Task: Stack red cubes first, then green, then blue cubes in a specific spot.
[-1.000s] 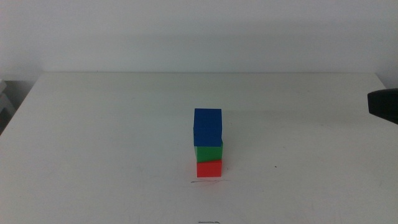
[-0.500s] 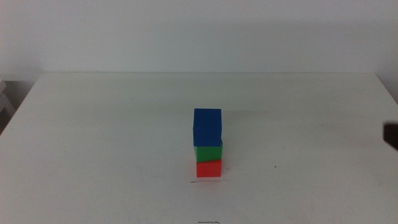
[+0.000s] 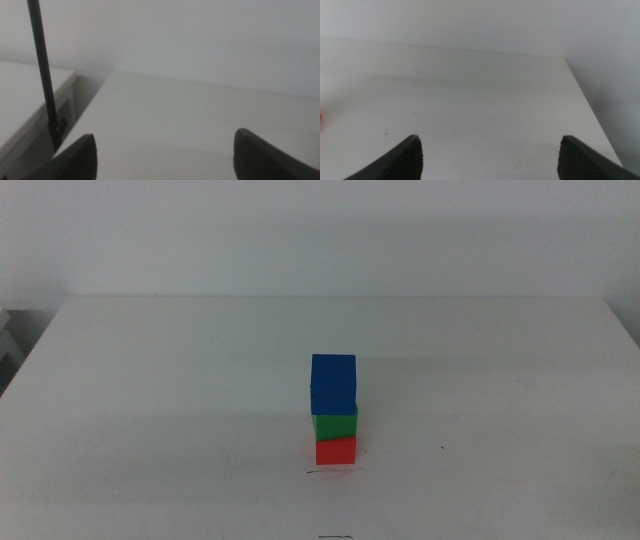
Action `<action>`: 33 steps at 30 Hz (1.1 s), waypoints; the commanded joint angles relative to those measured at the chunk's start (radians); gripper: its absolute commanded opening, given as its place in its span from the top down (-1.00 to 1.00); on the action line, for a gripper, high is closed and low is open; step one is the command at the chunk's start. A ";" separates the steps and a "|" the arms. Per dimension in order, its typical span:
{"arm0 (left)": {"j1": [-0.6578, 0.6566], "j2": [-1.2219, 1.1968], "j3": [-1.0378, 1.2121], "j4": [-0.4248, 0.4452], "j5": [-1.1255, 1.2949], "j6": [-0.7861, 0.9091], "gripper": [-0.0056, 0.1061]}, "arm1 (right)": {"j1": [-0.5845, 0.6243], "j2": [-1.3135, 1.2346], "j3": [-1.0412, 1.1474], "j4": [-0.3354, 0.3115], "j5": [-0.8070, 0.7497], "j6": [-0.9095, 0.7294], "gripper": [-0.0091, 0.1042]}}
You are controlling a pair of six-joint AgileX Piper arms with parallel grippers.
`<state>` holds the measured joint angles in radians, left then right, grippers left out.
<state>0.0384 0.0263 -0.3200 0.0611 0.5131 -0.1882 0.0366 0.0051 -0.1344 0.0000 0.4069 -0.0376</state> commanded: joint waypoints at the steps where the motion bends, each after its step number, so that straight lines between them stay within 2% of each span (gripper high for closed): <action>1: 0.003 -0.027 0.032 -0.010 -0.098 -0.009 -0.77 | -0.040 -0.033 0.014 0.024 -0.143 -0.012 -0.55; 3: 0.003 -0.050 0.090 -0.023 -0.120 -0.009 -0.77 | -0.054 -0.031 0.031 0.048 -0.190 -0.012 -0.55; 9: 0.003 -0.066 0.225 -0.047 -0.228 -0.009 -0.77 | -0.063 -0.032 0.061 0.039 -0.277 -0.012 -0.55; 19: 0.001 -0.066 0.349 -0.046 -0.320 -0.009 -0.77 | -0.063 -0.032 0.061 0.039 -0.274 -0.012 -0.55; 28: -0.004 -0.066 0.346 -0.046 -0.319 -0.009 -0.77 | -0.063 -0.032 0.111 0.040 -0.278 -0.012 -0.55; 33: -0.047 -0.066 0.346 -0.045 -0.317 -0.009 -0.77 | -0.063 -0.032 0.151 0.075 -0.280 -0.012 -0.55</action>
<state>0.0047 -0.0137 0.0278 0.0256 0.2761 -0.1882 -0.0183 -0.0125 0.0264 0.0680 0.2112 -0.0376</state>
